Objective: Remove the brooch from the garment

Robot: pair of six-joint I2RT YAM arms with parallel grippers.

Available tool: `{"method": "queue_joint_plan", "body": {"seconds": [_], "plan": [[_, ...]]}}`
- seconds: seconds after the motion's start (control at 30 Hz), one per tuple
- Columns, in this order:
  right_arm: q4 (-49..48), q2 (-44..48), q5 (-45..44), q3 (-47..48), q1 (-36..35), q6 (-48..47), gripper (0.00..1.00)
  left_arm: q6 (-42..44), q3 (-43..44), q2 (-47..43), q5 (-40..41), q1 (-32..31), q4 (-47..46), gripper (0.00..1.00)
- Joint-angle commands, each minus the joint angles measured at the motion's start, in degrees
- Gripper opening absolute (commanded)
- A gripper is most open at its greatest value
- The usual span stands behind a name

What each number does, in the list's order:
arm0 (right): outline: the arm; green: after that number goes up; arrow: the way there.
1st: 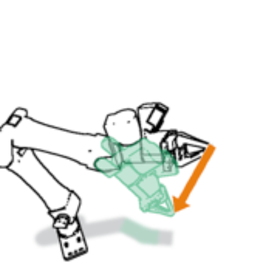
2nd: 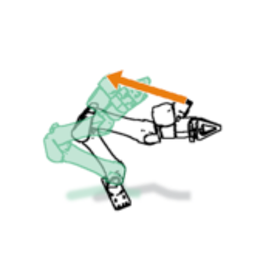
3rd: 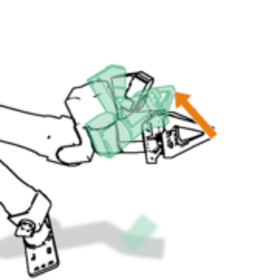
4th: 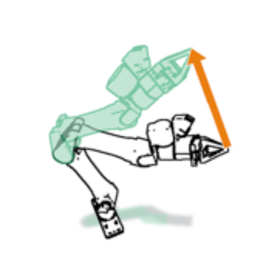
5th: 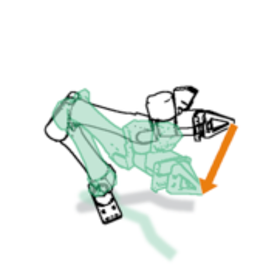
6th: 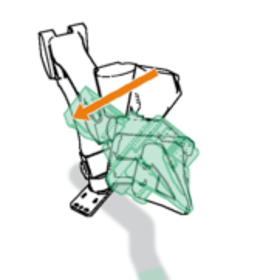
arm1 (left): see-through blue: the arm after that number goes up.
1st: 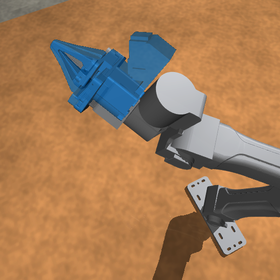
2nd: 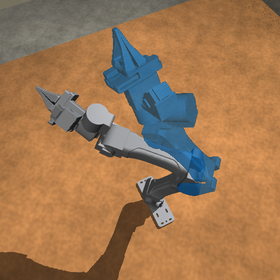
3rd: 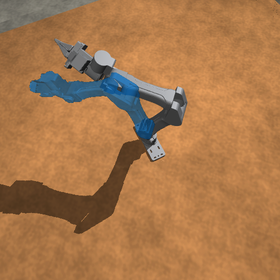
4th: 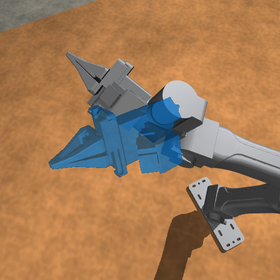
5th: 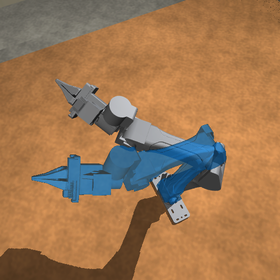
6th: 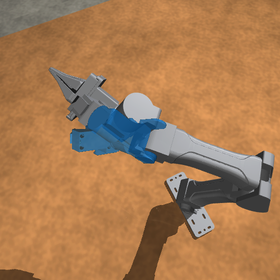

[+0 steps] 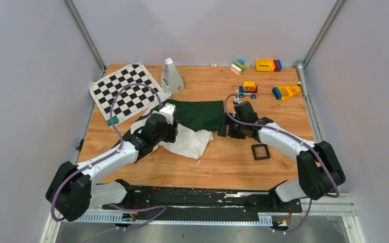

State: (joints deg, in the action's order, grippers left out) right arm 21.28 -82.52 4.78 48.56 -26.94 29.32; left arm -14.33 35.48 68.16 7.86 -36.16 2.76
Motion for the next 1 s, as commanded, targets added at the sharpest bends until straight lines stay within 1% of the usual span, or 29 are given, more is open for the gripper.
{"method": "queue_joint_plan", "body": {"seconds": [0.0, 0.1, 0.13, 0.17, 0.27, 0.3, 0.33, 0.43, 0.47, 0.5, 0.53, 0.57, 0.7, 0.77, 0.8, 0.83, 0.87, 0.9, 0.93, 0.97], "plan": [[-7.5, -0.6, 7.2, 1.1, -5.8, 1.2, 0.67, -3.6, -1.1, -6.2, 5.9, 2.7, 2.2, 0.57], [-8.0, -5.6, 4.5, 4.4, -11.8, 3.5, 0.74, -4.6, -2.7, -9.9, 9.6, 3.7, 2.5, 0.58], [-7.9, -7.4, 3.7, 6.1, -13.2, 4.5, 0.75, -5.0, -3.6, -11.7, 10.2, 4.1, 2.4, 0.58], [-7.7, -10.0, 3.1, 7.4, -14.0, 5.2, 0.73, -5.2, -4.3, -12.4, 11.3, 4.4, 2.3, 0.59], [-5.6, -15.7, 1.5, 11.2, -14.7, 7.9, 0.65, -5.6, -5.0, -15.0, 13.5, 4.7, 2.5, 0.59], [-4.8, -17.3, 0.0, 12.2, -14.7, 8.4, 0.63, -5.6, -5.1, -15.3, 13.8, 4.7, 2.6, 0.59], [-3.9, -18.6, -1.4, 13.2, -14.7, 8.5, 0.58, -5.5, -5.2, -15.6, 14.1, 4.7, 2.6, 0.59], [-1.4, -21.0, -7.2, 15.5, -14.3, 8.4, 0.39, -5.2, -5.3, -15.9, 13.8, 4.7, 2.5, 0.59], [-1.0, -21.2, -8.2, 15.8, -13.6, 7.9, 0.28, -5.2, -5.4, -15.8, 13.6, 4.7, 2.4, 0.59], [-0.4, -21.4, -8.7, 16.2, -12.3, 7.4, 0.16, -5.2, -5.3, -15.8, 13.6, 4.8, 2.5, 0.59], [0.5, -21.3, -8.8, 16.4, -10.2, 7.0, 0.06, -5.2, -5.3, -15.6, 13.4, 4.8, 2.5, 0.6], [1.0, -20.9, -8.5, 16.4, -7.8, 6.3, 0.01, -5.2, -5.3, -15.6, 13.4, 4.8, 2.4, 0.6], [1.6, -18.5, -7.8, 16.9, 5.8, 4.4, 0.0, -5.3, -5.3, -15.1, 12.8, 4.8, 2.2, 0.6], [1.8, -17.7, -6.8, 17.8, 10.7, 4.3, 0.0, -5.2, -5.3, -14.6, 12.6, 4.8, 2.1, 0.6], [1.5, -17.4, -4.2, 18.4, 12.0, 3.3, 0.05, -5.2, -5.2, -14.4, 12.3, 4.8, 2.0, 0.6], [1.4, -17.3, -0.8, 19.0, 12.5, 1.8, 0.19, -5.1, -5.1, -13.8, 12.1, 4.8, 2.0, 0.61], [1.6, -17.3, 1.7, 19.8, 12.3, 0.7, 0.41, -5.0, -5.0, -13.5, 11.5, 4.8, 1.9, 0.61], [1.6, -17.1, 3.7, 19.9, 12.0, -0.1, 0.58, -4.9, -4.8, -12.6, 11.1, 4.8, 1.9, 0.62], [1.5, -16.5, 5.1, 19.6, 11.5, -0.7, 0.64, -4.8, -4.7, -12.2, 10.3, 4.8, 1.8, 0.63], [1.5, -15.6, 5.5, 19.0, 10.9, -1.1, 0.68, -4.5, -4.4, -11.2, 9.6, 4.8, 1.7, 0.64]]}}
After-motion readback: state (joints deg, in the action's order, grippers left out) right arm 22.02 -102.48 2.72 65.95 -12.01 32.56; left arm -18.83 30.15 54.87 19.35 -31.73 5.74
